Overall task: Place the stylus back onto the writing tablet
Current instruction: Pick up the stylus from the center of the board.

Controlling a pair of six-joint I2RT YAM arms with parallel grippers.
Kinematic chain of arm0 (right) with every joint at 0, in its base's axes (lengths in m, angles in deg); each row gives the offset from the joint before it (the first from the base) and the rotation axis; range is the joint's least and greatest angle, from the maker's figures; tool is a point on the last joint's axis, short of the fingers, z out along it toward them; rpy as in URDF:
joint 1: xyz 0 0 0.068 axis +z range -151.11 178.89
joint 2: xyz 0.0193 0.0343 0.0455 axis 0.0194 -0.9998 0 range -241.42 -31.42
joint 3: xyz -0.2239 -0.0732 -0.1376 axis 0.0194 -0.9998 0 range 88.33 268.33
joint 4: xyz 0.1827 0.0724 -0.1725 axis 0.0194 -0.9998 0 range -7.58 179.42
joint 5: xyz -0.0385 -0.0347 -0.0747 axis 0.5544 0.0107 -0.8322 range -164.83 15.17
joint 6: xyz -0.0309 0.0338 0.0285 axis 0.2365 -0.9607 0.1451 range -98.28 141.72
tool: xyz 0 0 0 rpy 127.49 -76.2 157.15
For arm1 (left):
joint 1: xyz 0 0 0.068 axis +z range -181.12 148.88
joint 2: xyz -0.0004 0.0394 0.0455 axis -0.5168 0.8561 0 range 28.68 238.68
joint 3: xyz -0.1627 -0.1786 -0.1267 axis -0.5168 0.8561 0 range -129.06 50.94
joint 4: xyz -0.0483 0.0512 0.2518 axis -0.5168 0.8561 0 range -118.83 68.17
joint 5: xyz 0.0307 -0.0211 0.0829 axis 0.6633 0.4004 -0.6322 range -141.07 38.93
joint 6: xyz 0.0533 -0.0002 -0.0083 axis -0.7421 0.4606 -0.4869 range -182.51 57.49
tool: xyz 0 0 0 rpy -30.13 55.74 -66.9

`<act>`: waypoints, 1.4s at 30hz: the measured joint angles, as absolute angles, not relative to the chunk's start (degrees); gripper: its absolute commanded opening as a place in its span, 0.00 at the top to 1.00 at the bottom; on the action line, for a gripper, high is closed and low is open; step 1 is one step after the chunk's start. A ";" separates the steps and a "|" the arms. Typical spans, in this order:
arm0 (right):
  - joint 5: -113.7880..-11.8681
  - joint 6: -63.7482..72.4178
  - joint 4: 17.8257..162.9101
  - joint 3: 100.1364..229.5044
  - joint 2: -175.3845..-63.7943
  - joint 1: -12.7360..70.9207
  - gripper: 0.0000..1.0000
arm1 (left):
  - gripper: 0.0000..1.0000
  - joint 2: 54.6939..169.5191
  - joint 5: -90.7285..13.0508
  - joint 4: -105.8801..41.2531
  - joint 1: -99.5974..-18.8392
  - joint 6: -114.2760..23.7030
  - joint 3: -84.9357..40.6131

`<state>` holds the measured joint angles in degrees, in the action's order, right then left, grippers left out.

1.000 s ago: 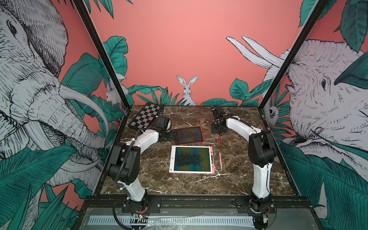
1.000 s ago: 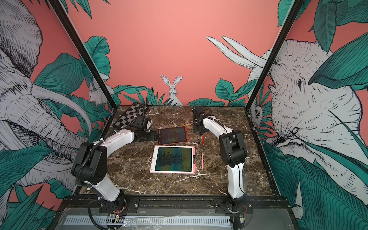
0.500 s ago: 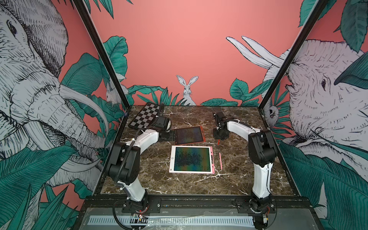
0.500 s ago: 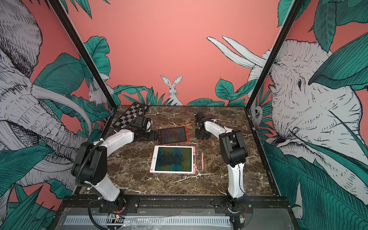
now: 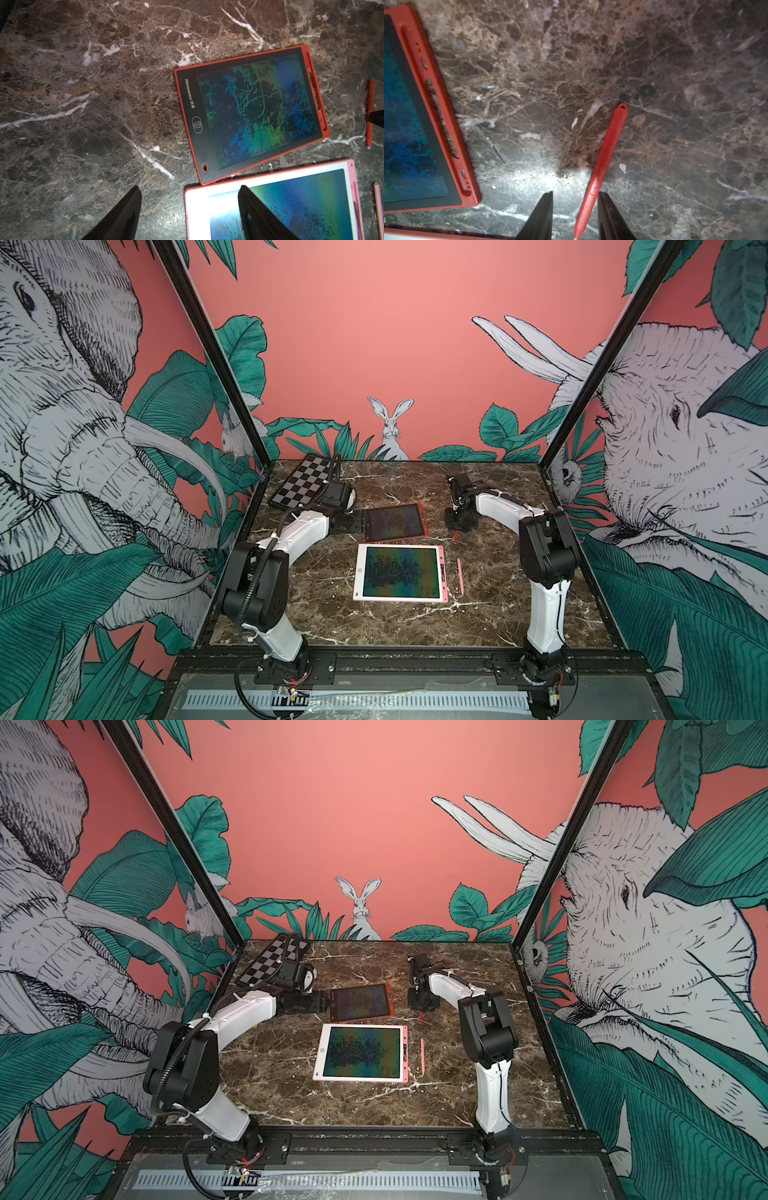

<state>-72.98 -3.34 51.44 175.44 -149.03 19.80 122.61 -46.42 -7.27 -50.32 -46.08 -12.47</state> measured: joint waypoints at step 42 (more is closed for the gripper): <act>-77.35 -9.79 52.80 175.20 -151.15 18.59 0.90 | 0.24 122.61 -46.40 -7.27 -50.32 -47.28 -12.43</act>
<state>-77.35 -9.79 52.80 175.20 -151.15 18.59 122.61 -46.40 -7.27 -50.32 -47.28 -12.43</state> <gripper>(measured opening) 0.121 0.764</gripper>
